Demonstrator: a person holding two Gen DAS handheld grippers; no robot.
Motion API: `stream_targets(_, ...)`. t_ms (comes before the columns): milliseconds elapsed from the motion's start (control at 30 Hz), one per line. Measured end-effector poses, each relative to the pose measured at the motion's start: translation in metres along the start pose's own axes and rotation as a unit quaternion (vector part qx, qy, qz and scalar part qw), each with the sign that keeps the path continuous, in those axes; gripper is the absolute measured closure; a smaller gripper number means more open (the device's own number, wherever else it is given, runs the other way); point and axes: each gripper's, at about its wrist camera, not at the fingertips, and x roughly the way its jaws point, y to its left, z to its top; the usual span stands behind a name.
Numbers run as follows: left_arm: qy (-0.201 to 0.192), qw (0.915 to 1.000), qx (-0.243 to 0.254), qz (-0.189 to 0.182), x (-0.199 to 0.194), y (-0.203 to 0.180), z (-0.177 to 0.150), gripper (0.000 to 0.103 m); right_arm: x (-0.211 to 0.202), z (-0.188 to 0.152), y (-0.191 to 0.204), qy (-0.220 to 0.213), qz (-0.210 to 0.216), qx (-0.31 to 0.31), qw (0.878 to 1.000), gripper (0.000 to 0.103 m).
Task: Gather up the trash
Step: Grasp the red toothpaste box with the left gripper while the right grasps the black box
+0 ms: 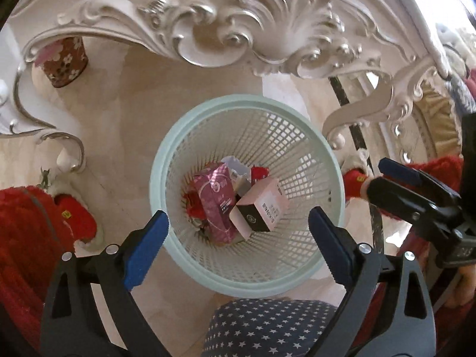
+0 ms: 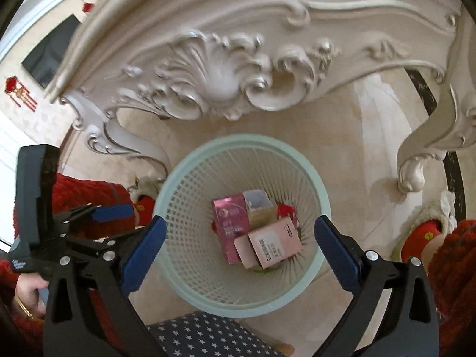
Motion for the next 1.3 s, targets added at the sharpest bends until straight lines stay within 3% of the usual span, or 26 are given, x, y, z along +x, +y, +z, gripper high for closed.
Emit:
stream_targets(200,-0.055,0.9984,0.014,0.005,-0.029,-0.008,-0.005,0.011,-0.037,0.0,0.029,-0.076,0.031,-0.066,0.994,0.008)
stream_targets(300,-0.091,0.9953,0.031,0.003,-0.057,-0.017,-0.006,0.011,-0.076,0.006,0.047,-0.144,0.048,-0.106,0.983,0.008)
stream_targets(467,-0.124,0.9894,0.07,-0.027,-0.123,-0.041,0.019,0.011,-0.133,0.048,0.064,-0.21,0.057,-0.141,0.966,0.008)
stream_targets(567,-0.17,0.9791,0.11,0.018,-0.172,-0.054,0.058,0.011,-0.152,0.087,0.068,-0.237,0.048,-0.162,0.957,0.008)
stream_targets(633,-0.194,0.9728,0.12,0.038,-0.192,-0.054,0.085,0.011,-0.152,0.115,0.07,-0.22,0.046,-0.177,0.958,0.008)
stream_targets(667,-0.203,0.9694,0.121,0.065,-0.2,-0.051,0.108,0.011,-0.149,0.133,0.069,-0.209,0.045,-0.185,0.959,0.008)
stream_targets(767,-0.214,0.9651,0.085,0.126,-0.209,-0.034,0.165,0.011,-0.135,0.178,0.066,-0.195,0.018,-0.195,0.961,0.008)
stream_targets(833,-0.218,0.9651,0.03,0.142,-0.212,-0.014,0.209,0.011,-0.121,0.202,0.059,-0.184,0.009,-0.182,0.966,0.008)
stream_targets(933,-0.229,0.9543,-0.059,0.183,-0.213,0.012,0.269,0.011,-0.094,0.241,0.047,-0.158,0.013,-0.152,0.976,0.008)
stream_targets(1000,-0.229,0.9495,-0.108,0.184,-0.208,0.026,0.31,0.011,-0.08,0.256,0.042,-0.147,0.013,-0.145,0.978,0.008)
stream_targets(1100,-0.213,0.9503,-0.152,0.169,-0.191,0.042,0.357,0.011,-0.057,0.287,0.041,-0.133,0.002,-0.154,0.979,0.008)
stream_targets(1200,-0.186,0.9499,-0.184,0.171,-0.165,0.055,0.408,0.011,-0.036,0.31,0.043,-0.116,0.0,-0.176,0.978,0.008)
stream_targets(1300,-0.168,0.9487,-0.203,0.175,-0.147,0.063,0.437,0.011,-0.015,0.33,0.046,-0.098,0.004,-0.188,0.977,0.008)
